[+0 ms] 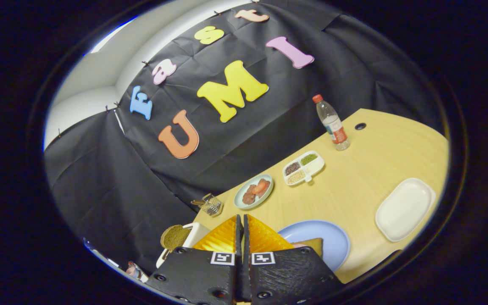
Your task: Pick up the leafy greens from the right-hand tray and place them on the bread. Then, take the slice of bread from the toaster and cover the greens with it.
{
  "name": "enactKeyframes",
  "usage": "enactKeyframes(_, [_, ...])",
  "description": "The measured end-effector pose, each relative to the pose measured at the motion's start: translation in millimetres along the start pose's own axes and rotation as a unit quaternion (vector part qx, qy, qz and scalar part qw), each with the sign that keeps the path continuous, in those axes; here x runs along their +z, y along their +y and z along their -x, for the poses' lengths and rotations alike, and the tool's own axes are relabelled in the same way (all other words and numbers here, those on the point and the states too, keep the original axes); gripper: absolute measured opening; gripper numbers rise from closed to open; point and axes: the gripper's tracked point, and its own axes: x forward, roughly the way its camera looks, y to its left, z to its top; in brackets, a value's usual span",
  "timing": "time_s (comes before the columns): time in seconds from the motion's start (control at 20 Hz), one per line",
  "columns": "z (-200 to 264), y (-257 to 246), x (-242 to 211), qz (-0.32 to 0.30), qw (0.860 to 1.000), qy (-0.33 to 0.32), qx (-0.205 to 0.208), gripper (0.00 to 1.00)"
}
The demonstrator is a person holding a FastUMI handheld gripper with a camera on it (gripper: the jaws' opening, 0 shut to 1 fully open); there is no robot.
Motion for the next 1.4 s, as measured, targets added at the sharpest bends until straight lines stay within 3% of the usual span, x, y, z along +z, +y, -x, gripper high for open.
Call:
enactKeyframes(0.3, [-20.5, -8.5, -35.1, -0.050, 0.998, 0.032, 0.002, 0.00])
enactKeyframes(0.8, [-12.6, -95.9, -46.4, -0.028, 0.996, 0.025, -0.082, 0.00])
enactKeyframes(0.95, [-6.6, -109.7, -45.4, 0.004, 0.994, 0.019, -0.106, 0.02])
enactKeyframes(1.15, [1.5, -112.8, -42.3, 0.050, 0.991, 0.004, -0.121, 0.32])
enactKeyframes(1.4, [15.2, -96.7, -22.5, 0.113, 0.983, -0.042, -0.138, 0.83])
